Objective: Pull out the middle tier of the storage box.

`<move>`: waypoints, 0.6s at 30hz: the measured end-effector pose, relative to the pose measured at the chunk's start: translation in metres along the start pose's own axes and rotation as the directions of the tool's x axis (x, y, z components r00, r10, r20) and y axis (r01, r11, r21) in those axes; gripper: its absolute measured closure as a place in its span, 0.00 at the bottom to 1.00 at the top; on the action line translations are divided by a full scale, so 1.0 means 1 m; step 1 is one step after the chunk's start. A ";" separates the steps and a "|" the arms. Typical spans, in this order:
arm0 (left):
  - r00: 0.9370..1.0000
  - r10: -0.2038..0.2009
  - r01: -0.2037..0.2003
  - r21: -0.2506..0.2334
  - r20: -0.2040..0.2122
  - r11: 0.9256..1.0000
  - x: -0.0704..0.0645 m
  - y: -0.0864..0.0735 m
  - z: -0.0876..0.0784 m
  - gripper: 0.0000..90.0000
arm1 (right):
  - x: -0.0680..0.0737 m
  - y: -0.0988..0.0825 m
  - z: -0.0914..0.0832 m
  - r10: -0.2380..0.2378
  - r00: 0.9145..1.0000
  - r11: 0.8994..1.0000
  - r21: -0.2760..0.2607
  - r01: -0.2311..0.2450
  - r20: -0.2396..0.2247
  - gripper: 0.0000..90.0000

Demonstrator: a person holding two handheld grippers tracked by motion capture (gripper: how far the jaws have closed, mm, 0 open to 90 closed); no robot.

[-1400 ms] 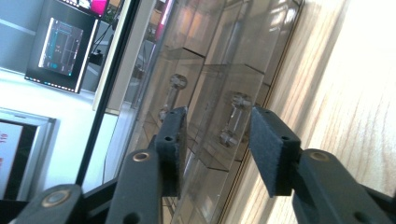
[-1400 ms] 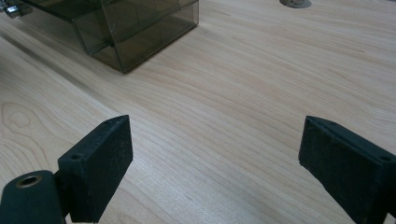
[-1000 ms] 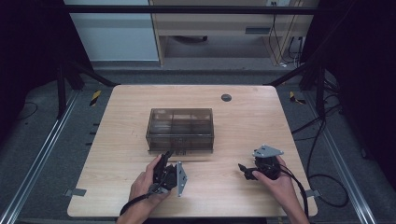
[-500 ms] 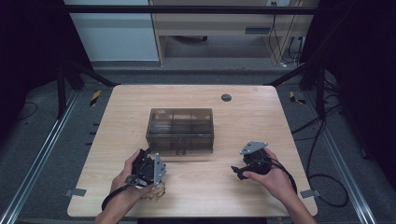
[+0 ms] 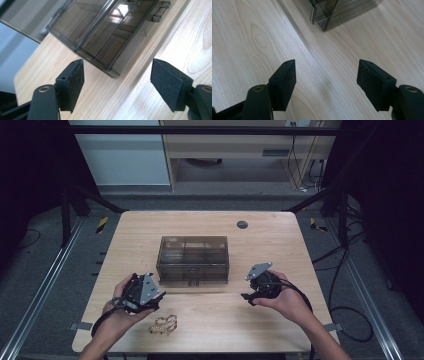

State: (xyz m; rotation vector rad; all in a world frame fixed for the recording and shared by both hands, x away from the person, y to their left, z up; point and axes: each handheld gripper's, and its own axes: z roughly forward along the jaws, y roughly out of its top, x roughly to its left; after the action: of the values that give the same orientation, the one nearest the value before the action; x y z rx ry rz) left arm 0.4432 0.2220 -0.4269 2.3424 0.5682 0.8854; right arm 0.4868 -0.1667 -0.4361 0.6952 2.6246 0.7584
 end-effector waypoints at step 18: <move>0.965 -0.142 0.141 0.018 0.221 0.990 0.039 -0.015 0.015 0.50 | -0.010 0.027 0.010 -0.081 0.988 0.997 -0.023 0.079 -0.129 0.63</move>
State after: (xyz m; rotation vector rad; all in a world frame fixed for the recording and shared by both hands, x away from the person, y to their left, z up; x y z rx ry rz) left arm 0.4776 0.2497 -0.4275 2.3298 0.6331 0.5487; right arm 0.5088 -0.1479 -0.4276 0.5489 2.7400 0.8281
